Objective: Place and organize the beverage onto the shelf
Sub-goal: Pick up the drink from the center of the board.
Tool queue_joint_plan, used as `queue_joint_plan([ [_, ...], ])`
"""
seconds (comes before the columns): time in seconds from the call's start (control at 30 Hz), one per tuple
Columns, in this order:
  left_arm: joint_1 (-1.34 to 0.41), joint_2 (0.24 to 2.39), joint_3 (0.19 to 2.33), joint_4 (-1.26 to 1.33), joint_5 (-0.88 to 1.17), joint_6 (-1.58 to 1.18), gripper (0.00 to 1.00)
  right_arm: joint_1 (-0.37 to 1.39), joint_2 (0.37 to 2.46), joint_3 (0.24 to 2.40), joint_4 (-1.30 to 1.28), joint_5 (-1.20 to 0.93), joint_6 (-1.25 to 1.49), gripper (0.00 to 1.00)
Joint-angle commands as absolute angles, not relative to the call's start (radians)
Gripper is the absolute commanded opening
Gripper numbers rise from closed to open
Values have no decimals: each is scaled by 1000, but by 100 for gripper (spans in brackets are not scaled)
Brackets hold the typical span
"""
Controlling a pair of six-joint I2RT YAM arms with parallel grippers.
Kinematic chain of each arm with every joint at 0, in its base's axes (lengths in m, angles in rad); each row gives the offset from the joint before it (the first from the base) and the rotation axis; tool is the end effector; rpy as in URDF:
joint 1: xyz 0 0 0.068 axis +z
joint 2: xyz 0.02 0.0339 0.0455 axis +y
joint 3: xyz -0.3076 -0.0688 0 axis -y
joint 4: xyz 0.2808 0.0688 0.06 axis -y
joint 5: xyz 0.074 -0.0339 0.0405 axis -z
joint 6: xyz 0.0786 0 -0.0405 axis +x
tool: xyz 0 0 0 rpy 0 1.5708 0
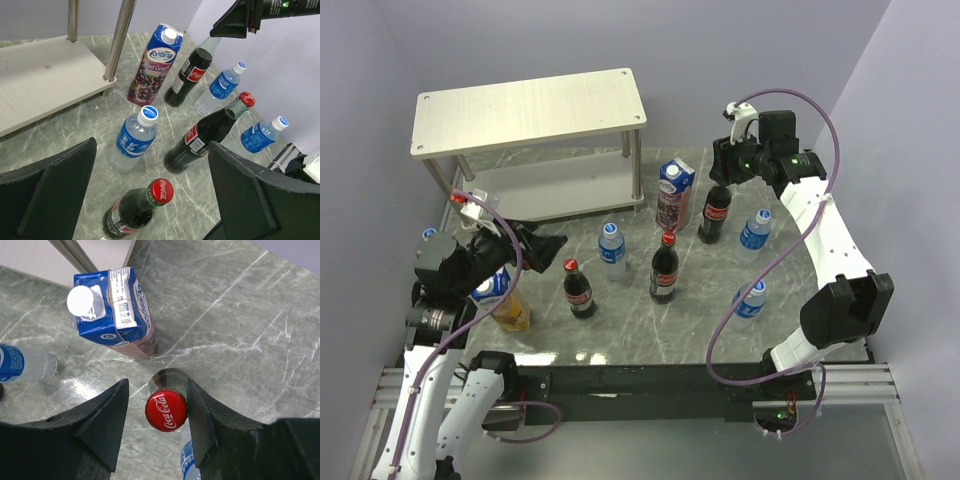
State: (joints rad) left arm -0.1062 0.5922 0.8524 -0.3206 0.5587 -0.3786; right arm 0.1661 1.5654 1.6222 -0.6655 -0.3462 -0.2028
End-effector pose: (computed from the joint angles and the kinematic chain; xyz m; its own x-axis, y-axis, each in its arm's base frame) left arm 0.1558 -0.0585 0.4069 -0.2835 -0.2850 -0.9157 0.5502 0.7337 -0.3987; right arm 0.4065 0.0952 0.4123 -0.4658 -0.2702 -0.8427 -0.5348 0.8446 0.0248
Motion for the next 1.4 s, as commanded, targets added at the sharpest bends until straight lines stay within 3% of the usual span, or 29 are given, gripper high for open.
queue_joint_plan([
  [0.0,-109,581,861,-302,554,-361,100,181,1585,1632,-643,-344,-198,56],
  [0.37,-109,574,861,-307,555,-364,99,183,1591,1632,-641,-322,-196,50],
  [0.57,-109,577,862,-304,564,-370,99,181,1592,1641,-653,-322,-195,25],
  [0.6,-107,578,865,-301,568,-373,100,181,1589,1641,-652,-322,-193,15],
  [0.7,-109,589,876,-287,583,-385,99,179,1550,1623,-617,-313,-181,0],
  [1.1,-141,722,972,-158,643,-472,99,190,1503,1865,-729,-259,-147,0],
  [1.37,-323,860,1103,-167,531,-417,100,203,1499,1898,-742,-242,-137,0],
])
